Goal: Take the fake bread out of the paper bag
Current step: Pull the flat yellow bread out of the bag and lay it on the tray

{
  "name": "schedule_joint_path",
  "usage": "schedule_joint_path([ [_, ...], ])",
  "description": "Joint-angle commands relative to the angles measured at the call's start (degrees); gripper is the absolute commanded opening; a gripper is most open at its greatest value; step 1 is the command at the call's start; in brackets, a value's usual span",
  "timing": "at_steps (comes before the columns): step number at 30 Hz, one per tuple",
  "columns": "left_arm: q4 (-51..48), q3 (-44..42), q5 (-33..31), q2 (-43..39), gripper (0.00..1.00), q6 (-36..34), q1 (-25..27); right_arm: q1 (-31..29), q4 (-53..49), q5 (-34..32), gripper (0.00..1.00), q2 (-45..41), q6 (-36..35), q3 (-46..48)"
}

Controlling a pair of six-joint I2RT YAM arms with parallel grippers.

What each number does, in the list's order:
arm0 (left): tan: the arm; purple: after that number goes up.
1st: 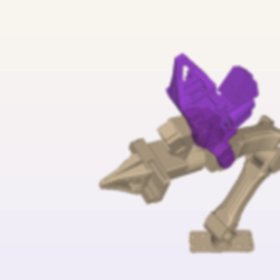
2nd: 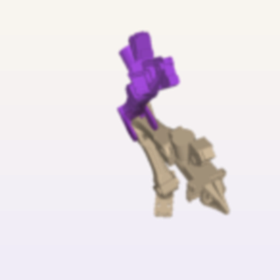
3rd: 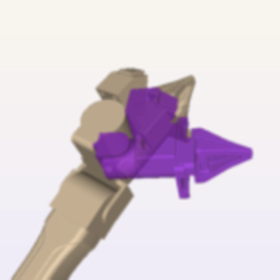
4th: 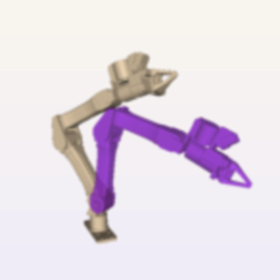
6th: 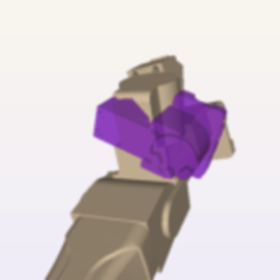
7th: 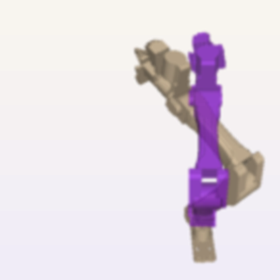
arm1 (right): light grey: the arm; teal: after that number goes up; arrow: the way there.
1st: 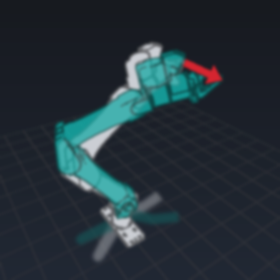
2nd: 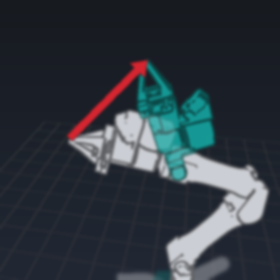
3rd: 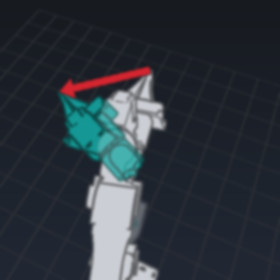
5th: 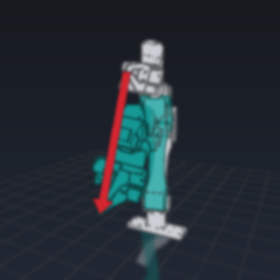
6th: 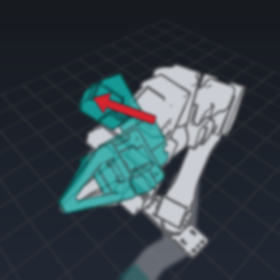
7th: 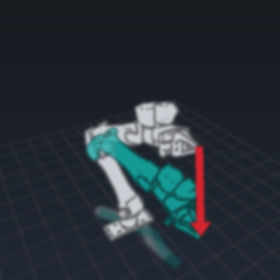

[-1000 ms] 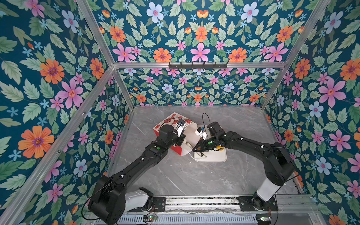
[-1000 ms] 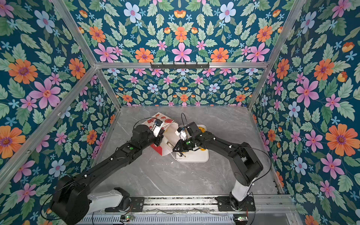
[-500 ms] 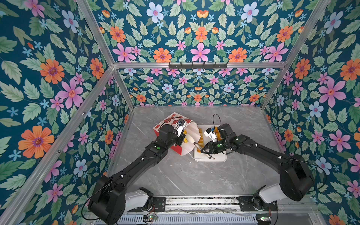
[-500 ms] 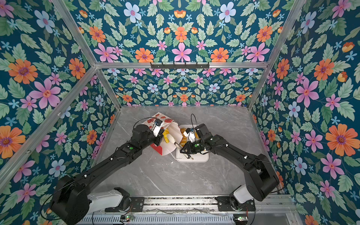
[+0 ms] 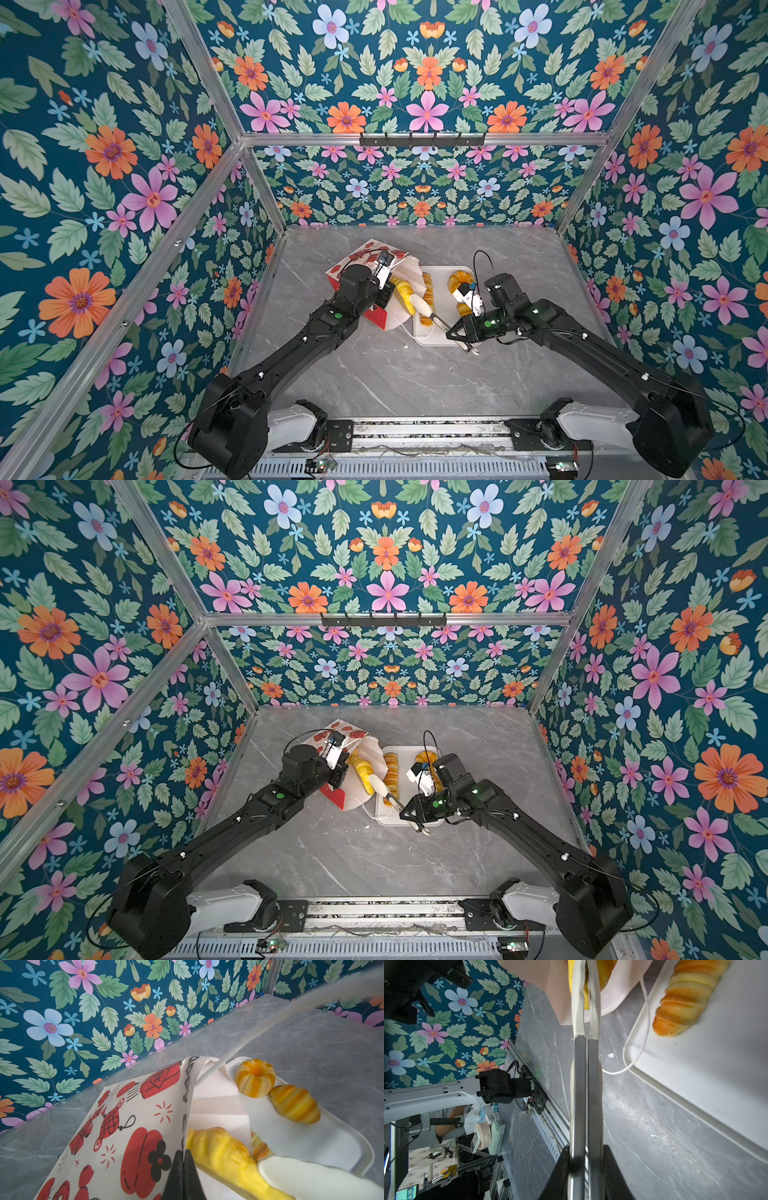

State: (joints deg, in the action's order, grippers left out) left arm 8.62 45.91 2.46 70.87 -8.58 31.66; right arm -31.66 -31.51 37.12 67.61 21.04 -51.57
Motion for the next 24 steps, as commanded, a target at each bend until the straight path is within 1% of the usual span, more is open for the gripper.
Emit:
schedule_joint_path([
  [1, 3.2, -0.3, -2.1, 0.2, 0.00, 1.0, 0.0, 0.2, -6.3, -3.8, 0.13, -3.5, -1.9, 0.0],
  [7, 5.1, -1.6, -3.5, -0.1, 0.00, 1.7, 0.0, 0.3, -15.7, -12.8, 0.13, -9.2, -3.0, -0.8],
  [11, 5.9, -2.3, -3.9, -0.2, 0.00, 1.9, 0.0, 0.3, -19.9, -19.2, 0.14, -10.9, -3.7, -2.3],
  [18, 7.1, -3.4, -3.7, -0.6, 0.00, 2.2, 0.0, 0.3, -21.7, -22.2, 0.14, -11.4, -3.2, -4.4],
  [22, 7.7, -3.9, -3.9, -0.8, 0.00, 2.1, 0.0, 0.4, -21.5, -22.1, 0.14, -12.5, -3.0, -4.7],
  [24, 7.7, -4.0, -4.0, -0.6, 0.00, 2.0, 0.0, 0.3, -21.4, -20.8, 0.14, -12.7, -2.6, -5.0],
])
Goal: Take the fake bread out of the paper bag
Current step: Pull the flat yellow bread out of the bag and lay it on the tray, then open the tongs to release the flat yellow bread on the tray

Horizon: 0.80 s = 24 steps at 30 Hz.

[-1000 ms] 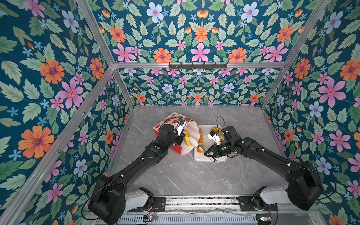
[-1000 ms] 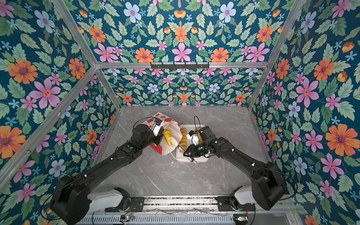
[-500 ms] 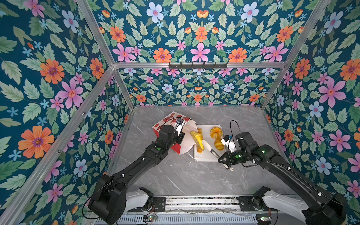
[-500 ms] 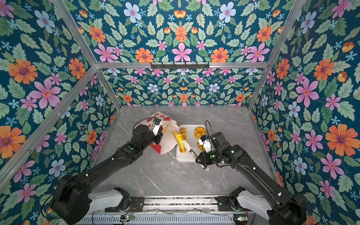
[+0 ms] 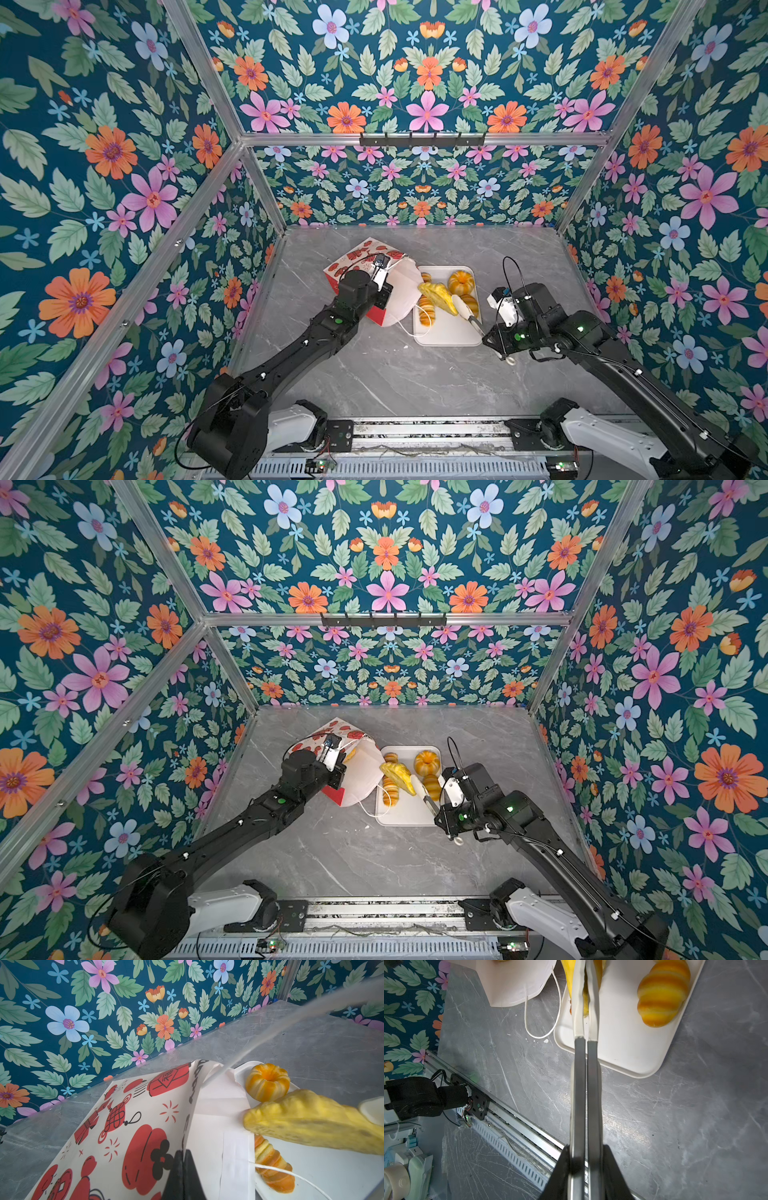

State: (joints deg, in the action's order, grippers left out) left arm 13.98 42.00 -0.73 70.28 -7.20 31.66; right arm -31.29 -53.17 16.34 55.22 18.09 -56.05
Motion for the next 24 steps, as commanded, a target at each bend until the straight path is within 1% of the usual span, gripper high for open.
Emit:
schedule_joint_path([
  [1, 2.5, -0.2, -0.8, -0.1, 0.00, 0.7, 0.0, 0.0, 0.6, 0.5, 0.14, -0.7, 0.7, -0.5],
  [8, 3.2, -0.5, -1.5, -0.5, 0.00, 0.6, -0.1, 0.0, -0.7, 0.5, 0.14, -2.9, 1.8, -1.2],
  [17, 3.6, -1.0, -1.6, -0.7, 0.00, 0.7, -0.1, 0.0, -2.7, -1.6, 0.14, -4.2, 2.1, -1.6],
  [19, 3.7, -1.0, -1.6, -0.8, 0.00, 0.7, -0.1, 0.0, -2.4, -1.5, 0.14, -3.8, 1.8, -0.9],
  [22, 3.9, -1.0, -1.7, -0.7, 0.00, 0.6, -0.2, 0.0, 0.6, 1.2, 0.15, -2.1, 1.6, 1.3],
  [24, 4.0, -1.0, -1.6, -0.7, 0.00, 0.7, -0.1, 0.0, 2.3, 0.2, 0.16, -1.3, 2.0, 2.6],
])
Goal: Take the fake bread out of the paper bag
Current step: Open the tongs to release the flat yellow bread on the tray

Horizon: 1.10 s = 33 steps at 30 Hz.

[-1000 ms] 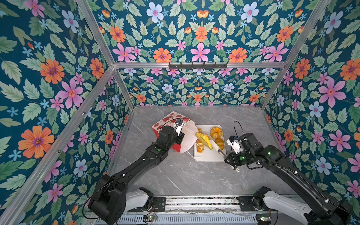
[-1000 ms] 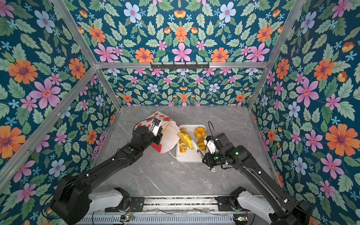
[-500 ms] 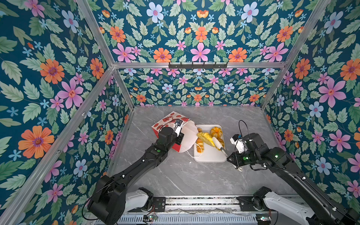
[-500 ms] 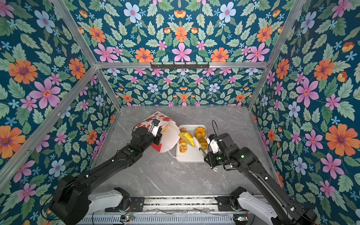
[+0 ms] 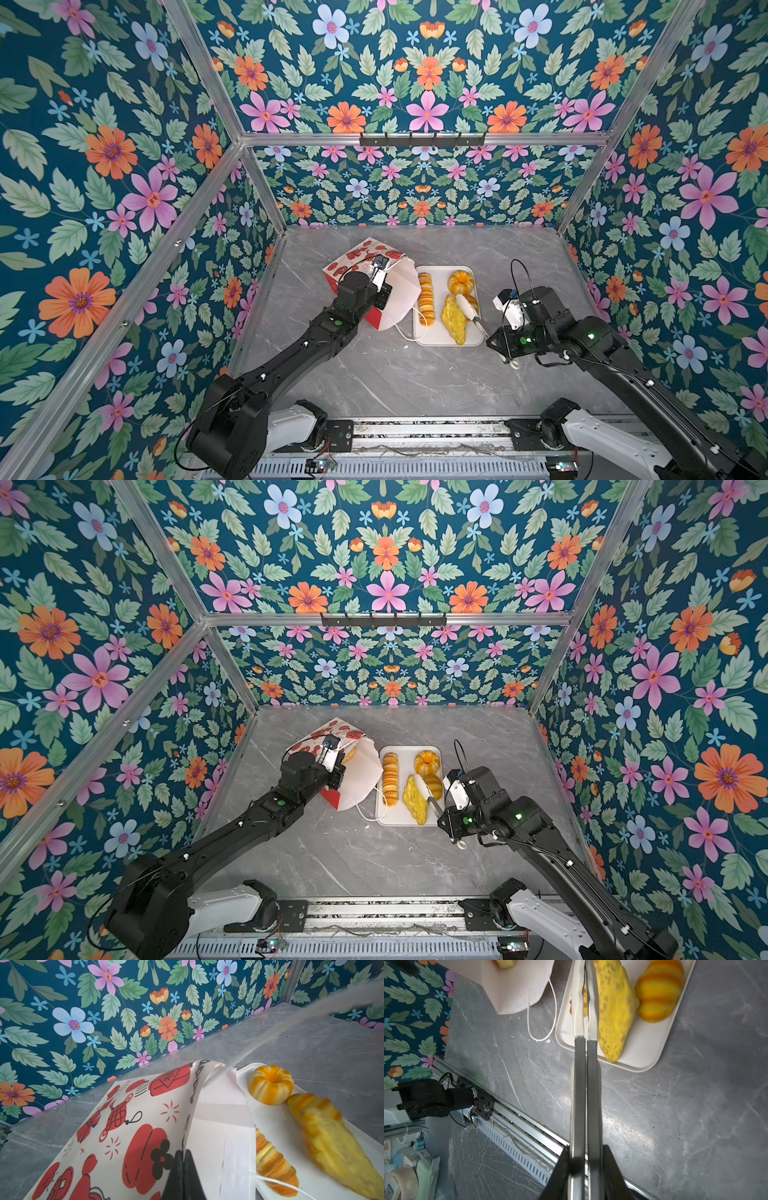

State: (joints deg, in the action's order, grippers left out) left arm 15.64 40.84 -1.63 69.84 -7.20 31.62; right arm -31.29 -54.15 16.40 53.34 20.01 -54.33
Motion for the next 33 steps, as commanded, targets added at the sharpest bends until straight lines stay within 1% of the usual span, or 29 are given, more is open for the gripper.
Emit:
schedule_joint_path([
  [1, 2.3, 0.1, -0.7, -0.3, 0.00, 0.6, -0.1, 0.0, 3.6, -0.5, 0.16, 1.2, 0.0, 1.1],
  [3, 2.2, 0.0, -0.7, -0.5, 0.00, 0.7, -0.2, 0.0, 3.2, -1.2, 0.19, 2.8, -0.3, 0.8],
  [8, 2.8, -0.6, -0.6, -0.8, 0.00, 0.9, -0.2, -0.2, 4.0, -0.3, 0.25, 6.2, -0.6, 1.0],
  [11, 3.4, -1.0, 0.0, -0.7, 0.00, 1.4, -0.2, -0.1, 3.9, -1.3, 0.29, 7.4, -0.7, 1.0],
  [15, 4.1, -1.5, 0.1, -0.7, 0.00, 1.6, -0.2, -0.1, 3.3, -2.9, 0.34, 7.4, -0.1, 1.6],
  [20, 5.0, -2.0, 0.6, -0.4, 0.00, 1.9, -0.2, -0.1, 4.2, -3.3, 0.37, 6.8, 0.8, 2.7],
  [23, 5.3, -2.3, 0.7, -0.4, 0.00, 1.9, -0.2, -0.1, 4.0, -4.2, 0.37, 6.7, 0.8, 2.6],
  [31, 5.5, -2.6, 0.7, -0.5, 0.00, 2.0, -0.2, -0.1, 4.7, -6.0, 0.38, 1.6, 1.8, 2.0],
  [33, 5.7, -2.7, 0.8, -0.4, 0.00, 2.2, -0.2, 0.0, 4.0, -6.5, 0.38, 1.5, 1.7, 2.1],
])
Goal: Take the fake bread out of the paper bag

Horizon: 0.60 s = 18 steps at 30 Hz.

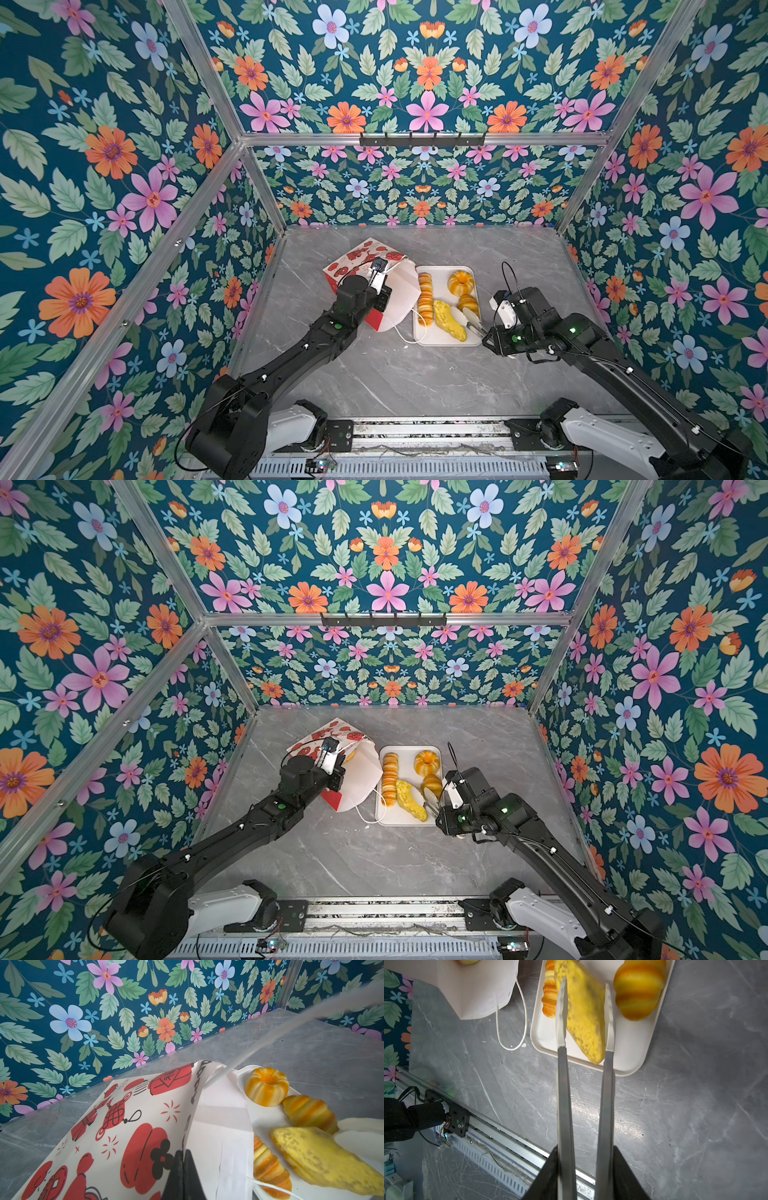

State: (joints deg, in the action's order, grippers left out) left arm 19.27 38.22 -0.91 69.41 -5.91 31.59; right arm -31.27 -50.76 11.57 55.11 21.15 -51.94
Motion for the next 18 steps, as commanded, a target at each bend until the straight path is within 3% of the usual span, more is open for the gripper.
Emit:
schedule_joint_path([
  [1, 2.2, -0.1, 0.2, 0.2, 0.00, 0.9, -0.1, -0.1, 0.3, -2.0, 0.38, -0.1, 0.6, -0.1],
  [18, 2.0, -0.1, 0.4, 0.2, 0.00, 1.0, -0.1, -0.1, 5.5, 1.8, 0.37, 3.5, 0.2, 5.0],
])
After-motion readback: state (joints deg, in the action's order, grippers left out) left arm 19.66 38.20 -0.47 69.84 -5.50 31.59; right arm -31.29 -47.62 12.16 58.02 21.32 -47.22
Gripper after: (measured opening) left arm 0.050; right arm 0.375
